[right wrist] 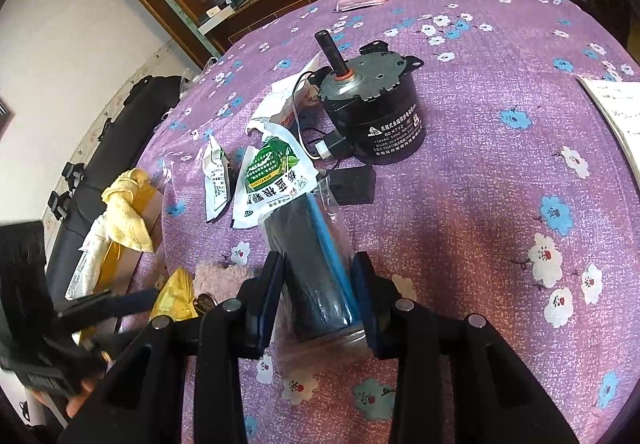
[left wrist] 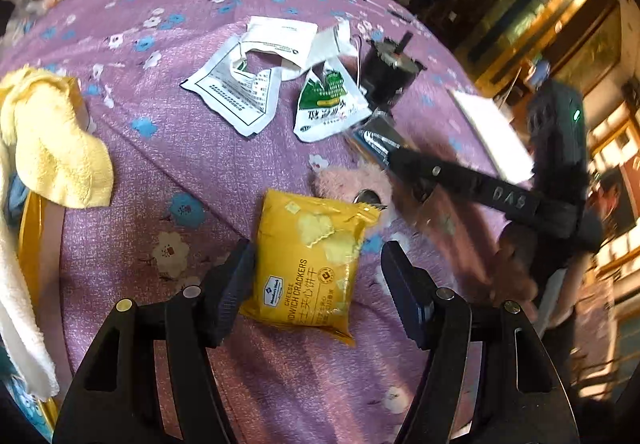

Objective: Organize soft objects
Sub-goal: 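Grasp the yellow cracker pack with the left gripper while the right grasps the black pouch in clear bag, then carry the cracker pack and bagged black pouch over the foam box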

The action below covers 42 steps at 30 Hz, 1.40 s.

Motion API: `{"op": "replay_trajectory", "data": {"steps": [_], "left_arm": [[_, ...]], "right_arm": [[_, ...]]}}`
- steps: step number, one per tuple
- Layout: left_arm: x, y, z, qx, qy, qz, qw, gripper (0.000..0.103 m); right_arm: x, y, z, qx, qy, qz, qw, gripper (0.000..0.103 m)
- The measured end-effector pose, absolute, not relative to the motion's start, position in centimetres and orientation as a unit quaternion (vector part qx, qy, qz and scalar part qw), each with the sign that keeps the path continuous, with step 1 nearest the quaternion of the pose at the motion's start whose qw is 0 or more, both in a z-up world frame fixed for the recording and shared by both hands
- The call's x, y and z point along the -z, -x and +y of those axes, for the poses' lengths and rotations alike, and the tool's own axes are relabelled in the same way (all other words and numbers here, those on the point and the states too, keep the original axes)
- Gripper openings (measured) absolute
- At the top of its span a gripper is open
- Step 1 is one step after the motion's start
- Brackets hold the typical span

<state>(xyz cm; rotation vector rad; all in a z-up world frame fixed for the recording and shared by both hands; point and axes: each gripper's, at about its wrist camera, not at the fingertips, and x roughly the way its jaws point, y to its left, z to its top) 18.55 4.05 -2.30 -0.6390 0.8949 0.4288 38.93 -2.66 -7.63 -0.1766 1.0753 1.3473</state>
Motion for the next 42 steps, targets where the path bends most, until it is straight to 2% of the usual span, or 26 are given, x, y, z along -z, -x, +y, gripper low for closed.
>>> {"op": "replay_trajectory", "data": {"steps": [4,5,6,17,19,21,26,33,42], "left_arm": [[3.2,-19.4,3.7,-0.219,0.295,0.429,0.825,0.065],[3.4,-19.3,3.7,-0.224,0.289,0.432,0.824,0.06],[3.6,-19.5,3.4,-0.234,0.271,0.439,0.824,0.049],[1.3,-15.1,0.7,-0.265,0.28,0.404,0.829,0.047],[0.7,-14.1,0.5,-0.261,0.293,0.397,0.83,0.047],[-0.4,-12.9,0.3,-0.262,0.299,0.383,0.834,0.047],[-4.5,-8.1,0.4,-0.266,0.305,0.338,0.85,0.047],[-7.8,0.1,2.4,-0.399,0.274,0.294,0.824,0.048],[-6.4,4.9,5.0,-0.481,0.274,0.275,0.786,0.048]], "right_arm": [[7.6,-38.8,-2.6,-0.593,0.079,0.471,0.648,0.037],[7.6,-38.9,-2.6,-0.594,0.079,0.471,0.648,0.037],[7.6,-38.8,-2.6,-0.594,0.081,0.469,0.648,0.037],[7.1,-36.2,-2.1,-0.604,0.149,0.413,0.665,0.035],[7.2,-36.3,-2.2,-0.603,0.144,0.413,0.667,0.034],[7.0,-36.4,-2.5,-0.603,0.134,0.414,0.669,0.029],[5.7,-36.2,-6.1,-0.616,0.042,0.42,0.665,0.027],[1.3,-29.4,-8.3,-0.663,-0.039,0.4,0.631,0.027],[-2.6,-19.7,-0.6,-0.733,0.015,0.387,0.559,0.027]]}}
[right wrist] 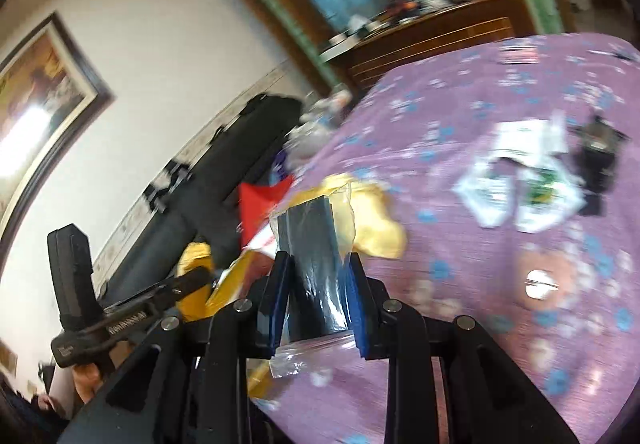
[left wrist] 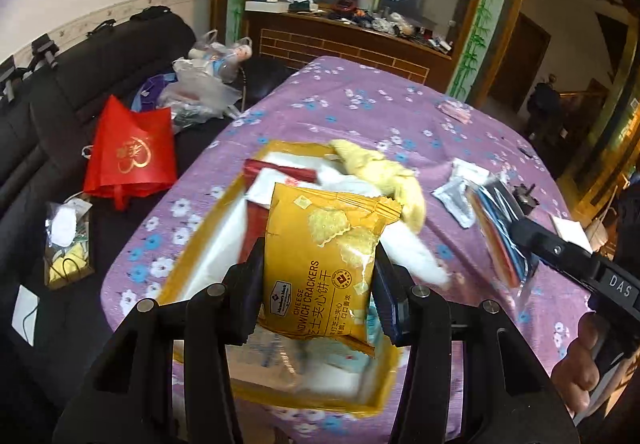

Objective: Organize soft objects
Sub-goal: 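Carry the cracker pack and bagged black pouch over the foam box, then open both grippers to drop the crackers and pouch into the box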

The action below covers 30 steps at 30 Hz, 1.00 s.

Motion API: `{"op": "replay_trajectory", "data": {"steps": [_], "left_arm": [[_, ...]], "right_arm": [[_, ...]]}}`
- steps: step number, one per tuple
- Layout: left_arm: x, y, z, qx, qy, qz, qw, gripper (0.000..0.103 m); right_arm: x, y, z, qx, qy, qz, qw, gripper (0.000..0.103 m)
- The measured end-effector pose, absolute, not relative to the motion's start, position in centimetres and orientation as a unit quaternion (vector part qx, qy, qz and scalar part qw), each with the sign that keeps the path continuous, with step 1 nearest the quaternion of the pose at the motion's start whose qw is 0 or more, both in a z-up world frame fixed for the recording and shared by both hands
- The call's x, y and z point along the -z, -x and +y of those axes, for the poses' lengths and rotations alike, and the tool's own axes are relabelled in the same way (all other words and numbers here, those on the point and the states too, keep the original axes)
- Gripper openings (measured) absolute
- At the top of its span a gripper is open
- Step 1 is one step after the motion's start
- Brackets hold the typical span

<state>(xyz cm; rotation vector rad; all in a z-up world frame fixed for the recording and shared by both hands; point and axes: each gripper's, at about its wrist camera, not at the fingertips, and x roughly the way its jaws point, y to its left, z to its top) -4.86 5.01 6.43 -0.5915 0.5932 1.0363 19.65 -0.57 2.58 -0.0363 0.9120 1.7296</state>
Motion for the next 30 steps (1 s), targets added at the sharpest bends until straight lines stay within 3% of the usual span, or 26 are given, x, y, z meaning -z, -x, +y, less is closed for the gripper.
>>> {"op": "replay_trajectory", "data": {"steps": [19,30], "left_arm": [[-3.7,9.3,8.8,-0.462,0.34,0.265,0.775,0.048],[-1.1,7.9,10.4,-0.448,0.356,0.294,0.766,0.048]], "right_arm": [[-1.9,-13.6,6.8,-0.738,0.06,0.405,0.537,0.027],[-0.3,-11.9,9.0,-0.717,0.086,0.4,0.564,0.03]]}}
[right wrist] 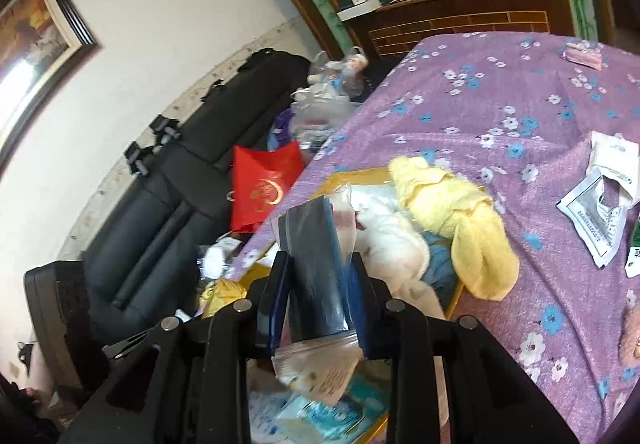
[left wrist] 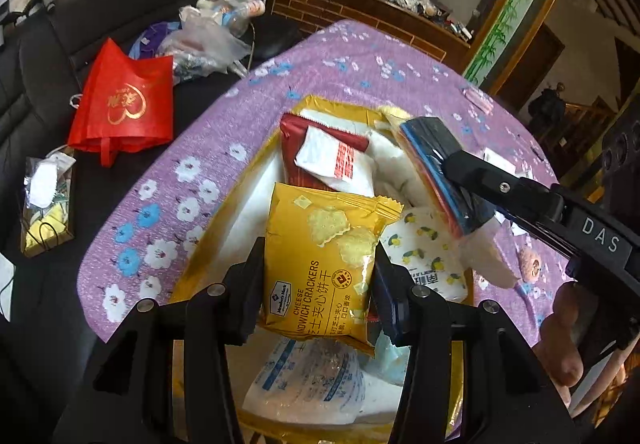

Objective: Organize soft objects
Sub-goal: 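Open both grippers to drop the crackers and pouch into the box, then grasp a white sachet with the left gripper while the right grasps the pink fuzzy pad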

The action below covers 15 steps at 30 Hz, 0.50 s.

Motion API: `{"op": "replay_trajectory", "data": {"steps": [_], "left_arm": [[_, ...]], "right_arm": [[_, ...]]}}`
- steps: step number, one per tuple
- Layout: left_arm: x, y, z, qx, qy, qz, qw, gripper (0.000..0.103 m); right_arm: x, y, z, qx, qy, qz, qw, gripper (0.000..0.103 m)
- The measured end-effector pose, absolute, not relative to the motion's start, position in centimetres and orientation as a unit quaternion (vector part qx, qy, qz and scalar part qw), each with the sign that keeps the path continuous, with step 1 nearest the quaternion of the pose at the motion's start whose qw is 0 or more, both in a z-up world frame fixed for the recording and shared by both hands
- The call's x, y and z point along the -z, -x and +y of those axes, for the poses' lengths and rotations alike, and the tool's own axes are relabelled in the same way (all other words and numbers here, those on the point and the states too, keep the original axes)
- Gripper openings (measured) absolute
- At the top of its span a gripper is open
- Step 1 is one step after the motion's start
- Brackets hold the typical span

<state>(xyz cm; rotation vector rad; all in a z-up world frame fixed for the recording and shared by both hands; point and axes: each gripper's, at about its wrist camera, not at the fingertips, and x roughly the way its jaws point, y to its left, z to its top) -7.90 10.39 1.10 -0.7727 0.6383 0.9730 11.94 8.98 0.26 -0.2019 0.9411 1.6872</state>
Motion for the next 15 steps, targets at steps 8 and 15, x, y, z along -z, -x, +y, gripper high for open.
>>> {"op": "replay_trajectory", "data": {"steps": [8,15], "left_arm": [[-0.4,8.1,10.4,-0.422,0.392,0.271,0.771,0.055],[-3.0,7.9,8.8,-0.438,0.379,0.241,0.779,0.064]], "right_arm": [[0.6,-13.0,8.1,-0.719,0.051,0.426,0.548,0.045],[-1.7,-15.1,3.9,-0.741,0.023,0.399,0.539,0.055]]}}
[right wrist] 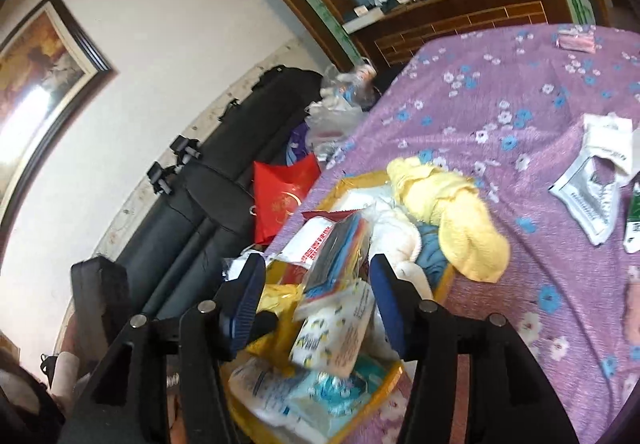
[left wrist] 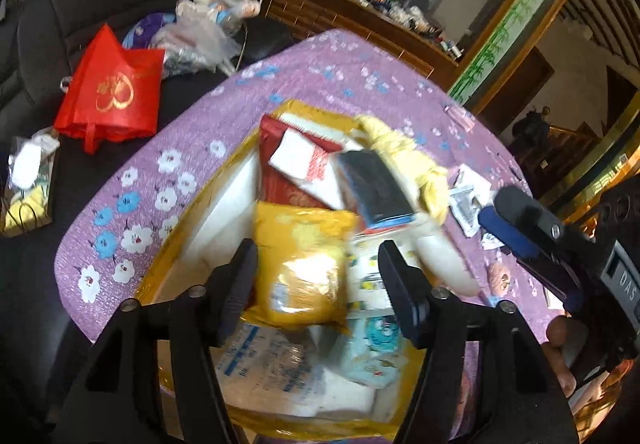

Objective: Organize soft objects
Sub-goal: 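Grasp a white sachet with the left gripper while the right grasps the pink fuzzy pad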

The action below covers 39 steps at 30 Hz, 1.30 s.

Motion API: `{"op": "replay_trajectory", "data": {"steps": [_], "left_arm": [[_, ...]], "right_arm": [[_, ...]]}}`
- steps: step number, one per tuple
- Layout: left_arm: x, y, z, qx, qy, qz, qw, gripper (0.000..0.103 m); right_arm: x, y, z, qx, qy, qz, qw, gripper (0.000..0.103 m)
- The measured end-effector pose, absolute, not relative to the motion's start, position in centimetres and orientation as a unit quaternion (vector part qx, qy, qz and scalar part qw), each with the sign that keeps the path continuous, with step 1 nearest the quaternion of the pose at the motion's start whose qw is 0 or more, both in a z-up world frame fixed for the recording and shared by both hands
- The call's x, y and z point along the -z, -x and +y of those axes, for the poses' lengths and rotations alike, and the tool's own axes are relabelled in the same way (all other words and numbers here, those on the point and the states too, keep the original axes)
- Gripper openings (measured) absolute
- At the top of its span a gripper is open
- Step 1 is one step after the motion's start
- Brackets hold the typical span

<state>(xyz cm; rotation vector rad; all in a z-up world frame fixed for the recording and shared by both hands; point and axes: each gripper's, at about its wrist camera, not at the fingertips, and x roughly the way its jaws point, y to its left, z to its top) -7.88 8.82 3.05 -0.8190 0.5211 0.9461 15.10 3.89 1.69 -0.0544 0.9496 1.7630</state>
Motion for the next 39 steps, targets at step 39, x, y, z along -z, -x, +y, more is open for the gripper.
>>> {"op": "replay_trajectory", "data": {"steps": [39], "left_arm": [[-0.6,-23.7,12.1,-0.397,0.317,0.395,0.766,0.064]], "right_arm": [[6.9,-34.3,-3.5,-0.572,-0.007,0.458,0.681,0.039]]}}
